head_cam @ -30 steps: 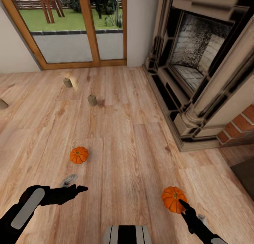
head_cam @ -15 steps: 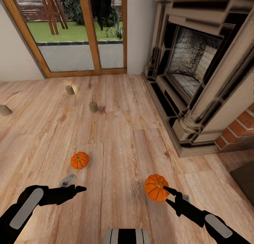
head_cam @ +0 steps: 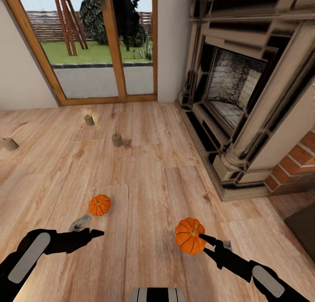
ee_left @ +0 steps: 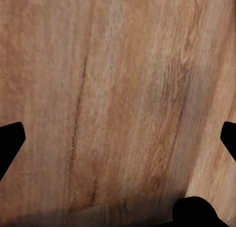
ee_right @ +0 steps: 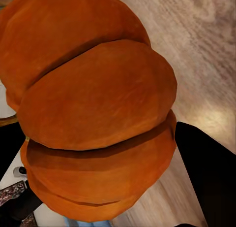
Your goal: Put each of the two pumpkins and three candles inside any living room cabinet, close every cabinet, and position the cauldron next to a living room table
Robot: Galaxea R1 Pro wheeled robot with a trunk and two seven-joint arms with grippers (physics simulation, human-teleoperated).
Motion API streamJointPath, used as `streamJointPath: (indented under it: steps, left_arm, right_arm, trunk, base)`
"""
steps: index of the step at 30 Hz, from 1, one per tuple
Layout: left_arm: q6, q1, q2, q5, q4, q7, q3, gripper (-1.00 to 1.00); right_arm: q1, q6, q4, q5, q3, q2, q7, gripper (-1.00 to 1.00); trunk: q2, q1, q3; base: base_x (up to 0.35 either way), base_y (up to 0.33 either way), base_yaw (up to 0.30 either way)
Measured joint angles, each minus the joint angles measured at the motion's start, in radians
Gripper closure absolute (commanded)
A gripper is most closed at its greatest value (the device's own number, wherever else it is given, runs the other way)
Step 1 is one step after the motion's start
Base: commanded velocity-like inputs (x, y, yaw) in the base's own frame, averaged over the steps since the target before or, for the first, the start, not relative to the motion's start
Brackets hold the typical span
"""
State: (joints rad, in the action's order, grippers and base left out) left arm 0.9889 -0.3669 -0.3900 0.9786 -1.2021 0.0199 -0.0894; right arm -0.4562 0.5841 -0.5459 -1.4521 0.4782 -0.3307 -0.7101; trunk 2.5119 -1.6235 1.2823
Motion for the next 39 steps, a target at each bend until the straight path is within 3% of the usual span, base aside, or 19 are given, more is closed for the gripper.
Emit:
streamJointPath:
  steps: [4,9,19,28,39]
  left_arm:
    - [0.000,0.000,0.001,-0.003,0.003,0.000,0.013,-1.00]
    - [-0.001,0.001,0.002,-0.002,0.004,0.000,0.015,-1.00]
    - [-0.006,0.001,0.015,-0.002,0.003,-0.001,0.003,-1.00]
    - [-0.009,0.001,0.017,0.006,-0.008,0.001,0.006,-1.00]
    - [-0.010,0.001,0.014,0.006,-0.001,0.001,0.013,-1.00]
  right_arm:
    - [0.000,-0.002,0.002,0.001,0.000,0.000,-0.002,1.00]
    - [0.000,-0.079,0.004,0.001,0.004,0.003,-0.005,1.00]
    - [0.000,-0.097,0.004,0.003,0.006,0.004,-0.003,1.00]
    - [0.000,-0.159,0.006,0.003,0.007,0.004,0.008,1.00]
    - [0.000,-0.169,0.005,0.005,0.008,0.004,0.012,1.00]
  trunk:
    - [-0.001,0.002,-0.015]
    - [-0.002,0.004,-0.035]
    - [-0.004,0.009,-0.074]
    - [-0.005,0.008,-0.074]
    - [-0.005,0.008,-0.074]
  base:
    - [0.000,0.000,0.000]
    - [0.000,0.000,0.000]
    - [0.000,0.000,0.000]
    - [0.000,0.097,0.000]
    - [0.000,0.231,0.001]
